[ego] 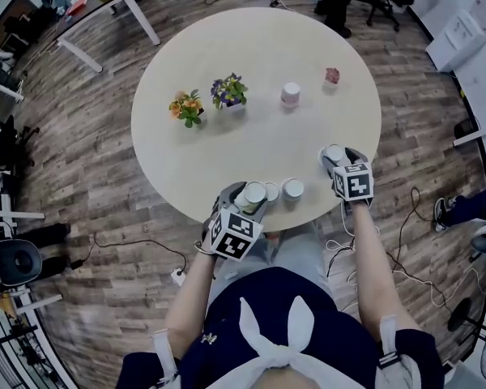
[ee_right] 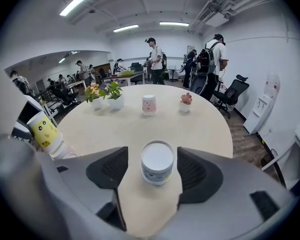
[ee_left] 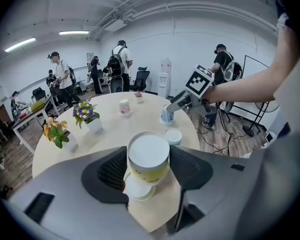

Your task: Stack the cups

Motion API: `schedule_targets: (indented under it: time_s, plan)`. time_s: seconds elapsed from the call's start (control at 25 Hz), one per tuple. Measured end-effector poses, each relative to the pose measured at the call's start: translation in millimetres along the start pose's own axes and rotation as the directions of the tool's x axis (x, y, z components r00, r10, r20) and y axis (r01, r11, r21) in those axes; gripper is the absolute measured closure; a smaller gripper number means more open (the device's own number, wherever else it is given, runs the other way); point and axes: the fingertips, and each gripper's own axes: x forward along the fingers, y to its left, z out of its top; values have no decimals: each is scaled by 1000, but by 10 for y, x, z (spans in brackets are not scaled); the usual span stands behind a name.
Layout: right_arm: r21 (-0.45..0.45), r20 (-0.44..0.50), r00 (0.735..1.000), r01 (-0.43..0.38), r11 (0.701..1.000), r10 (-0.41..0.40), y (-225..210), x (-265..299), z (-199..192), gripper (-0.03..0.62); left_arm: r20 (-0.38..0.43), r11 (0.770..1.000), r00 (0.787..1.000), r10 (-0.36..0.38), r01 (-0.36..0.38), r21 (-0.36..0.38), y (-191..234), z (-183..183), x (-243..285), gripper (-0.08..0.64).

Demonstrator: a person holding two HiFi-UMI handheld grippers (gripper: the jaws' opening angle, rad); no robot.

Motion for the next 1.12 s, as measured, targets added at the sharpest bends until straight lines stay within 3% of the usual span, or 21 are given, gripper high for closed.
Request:
schedule_targets:
  time_s: [0.56, 0.8, 1.12]
  plan:
    - [20, -65, 998, -15, 1000, 17, -55, 187, -157, 293, 94, 994, 995, -21, 31, -109, 0, 160, -84, 281]
    - [40, -63, 998, -19, 999, 21, -101, 200, -177, 341, 136, 984, 990, -32, 55, -169, 29, 250, -162, 281]
    - [45, 2, 1000, -23, 999, 23, -111, 30, 7, 342, 254, 936, 966, -41, 126, -329, 226, 395, -354, 281]
